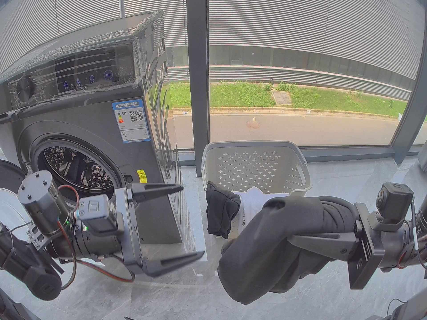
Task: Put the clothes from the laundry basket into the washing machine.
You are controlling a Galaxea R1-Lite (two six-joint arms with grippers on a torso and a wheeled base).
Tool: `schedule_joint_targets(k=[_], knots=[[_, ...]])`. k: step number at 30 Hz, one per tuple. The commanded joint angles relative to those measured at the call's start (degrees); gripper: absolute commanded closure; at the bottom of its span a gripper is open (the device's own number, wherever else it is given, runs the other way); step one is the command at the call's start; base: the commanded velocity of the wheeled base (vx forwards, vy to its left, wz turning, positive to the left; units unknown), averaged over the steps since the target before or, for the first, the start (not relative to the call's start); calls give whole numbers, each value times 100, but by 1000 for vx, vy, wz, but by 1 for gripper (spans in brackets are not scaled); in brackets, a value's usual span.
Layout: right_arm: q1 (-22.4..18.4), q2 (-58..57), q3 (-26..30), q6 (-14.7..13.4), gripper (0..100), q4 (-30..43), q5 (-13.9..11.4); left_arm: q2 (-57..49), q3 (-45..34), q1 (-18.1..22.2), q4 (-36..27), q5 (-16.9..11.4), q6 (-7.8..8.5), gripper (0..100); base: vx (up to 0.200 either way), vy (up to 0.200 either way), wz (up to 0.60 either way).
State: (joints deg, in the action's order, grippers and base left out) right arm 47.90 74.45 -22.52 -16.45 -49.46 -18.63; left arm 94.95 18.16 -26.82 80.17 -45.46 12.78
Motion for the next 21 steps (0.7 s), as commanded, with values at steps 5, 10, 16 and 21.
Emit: schedule_joint_targets(k=[5,10,16,21], knots=[[-8,544,-587,1,100,-3,-18,-38,-419,-544,25,-51,32,0,0,0,0],[62,553,-684,1,100,-3,-9,278,-375,-544,52,-42,32,0,0,0,0],[308,632,-798,1,100,-3,-9,612,12,-605,43,-33,32,0,0,0,0],[501,747,-965,-8,100,-3,-9,814,73,-684,52,2,23,0,0,0,0]])
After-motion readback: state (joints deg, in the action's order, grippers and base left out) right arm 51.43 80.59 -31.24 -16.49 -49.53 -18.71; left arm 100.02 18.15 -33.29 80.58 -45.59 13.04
